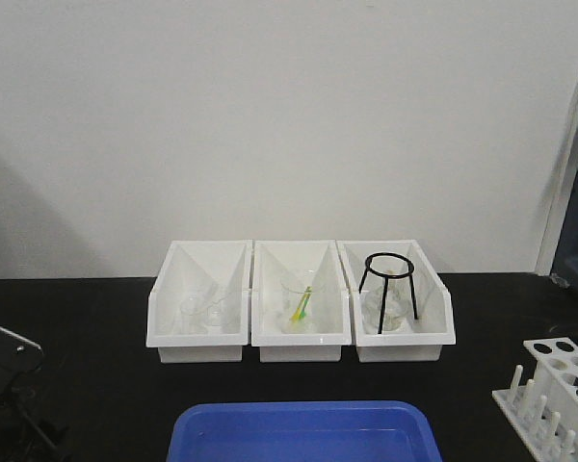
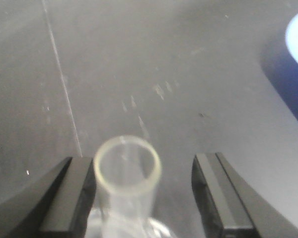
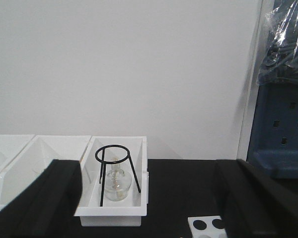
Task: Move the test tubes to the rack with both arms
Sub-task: 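Close the left gripper on the test tube and lift it out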
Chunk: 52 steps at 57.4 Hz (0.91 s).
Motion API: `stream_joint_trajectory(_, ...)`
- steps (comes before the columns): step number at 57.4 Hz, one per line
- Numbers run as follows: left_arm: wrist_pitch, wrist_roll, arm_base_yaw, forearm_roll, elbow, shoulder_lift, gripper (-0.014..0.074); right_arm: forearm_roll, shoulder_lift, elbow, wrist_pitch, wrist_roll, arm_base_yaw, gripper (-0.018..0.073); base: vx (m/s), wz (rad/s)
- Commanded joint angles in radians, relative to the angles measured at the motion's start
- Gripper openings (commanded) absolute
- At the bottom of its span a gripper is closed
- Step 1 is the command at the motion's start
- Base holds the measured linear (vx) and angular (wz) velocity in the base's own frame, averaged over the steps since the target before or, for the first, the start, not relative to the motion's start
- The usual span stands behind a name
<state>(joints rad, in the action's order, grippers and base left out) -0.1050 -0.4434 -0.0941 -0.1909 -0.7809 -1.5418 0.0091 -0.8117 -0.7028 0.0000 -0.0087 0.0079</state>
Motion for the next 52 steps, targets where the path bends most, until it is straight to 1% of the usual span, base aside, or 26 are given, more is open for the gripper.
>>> stream_joint_trajectory(1, 0.085, 0.009, 0.003, -0.012, -0.035, 0.034, 0.0457, -0.003, 0.003, -0.035, -0.092, -0.008, 0.0, 0.0571, 0.0, 0.0)
stream_joint_trajectory(7, 0.087, 0.009, 0.003, -0.012, -0.035, 0.034, 0.0386, -0.003, 0.003, -0.035, -0.092, -0.008, 0.0, 0.0568, 0.0, 0.0)
stream_joint_trajectory(23, 0.086, 0.009, 0.003, -0.012, -0.035, 0.035, 0.0079, -0.003, 0.003, -0.035, -0.092, -0.008, 0.0, 0.0568, 0.0, 0.0)
stream_joint_trajectory(30, 0.086, 0.01, 0.003, -0.012, -0.035, 0.035, -0.0023, -0.003, 0.003, -0.035, -0.092, -0.008, 0.0, 0.0568, 0.0, 0.0)
stream_joint_trajectory(48, 0.087, 0.012, 0.003, -0.012, -0.035, 0.053, -0.0022, -0.003, 0.003, -0.035, -0.092, -0.008, 0.0, 0.0568, 0.0, 0.0)
stream_joint_trajectory(49, 0.09, 0.012, 0.003, -0.012, -0.035, 0.058, -0.0022, -0.003, 0.003, -0.035, -0.092, -0.008, 0.0, 0.0568, 0.0, 0.0)
stream_joint_trajectory(50, 0.118, 0.012, 0.003, -0.012, -0.035, 0.12, -0.002, -0.003, 0.003, -0.035, -0.091, -0.008, 0.0, 0.0568, 0.0, 0.0)
stream_joint_trajectory(52, 0.123, 0.012, 0.003, -0.012, -0.035, 0.135, -0.002, -0.003, 0.003, -0.035, -0.091, -0.008, 0.0, 0.0568, 0.0, 0.0)
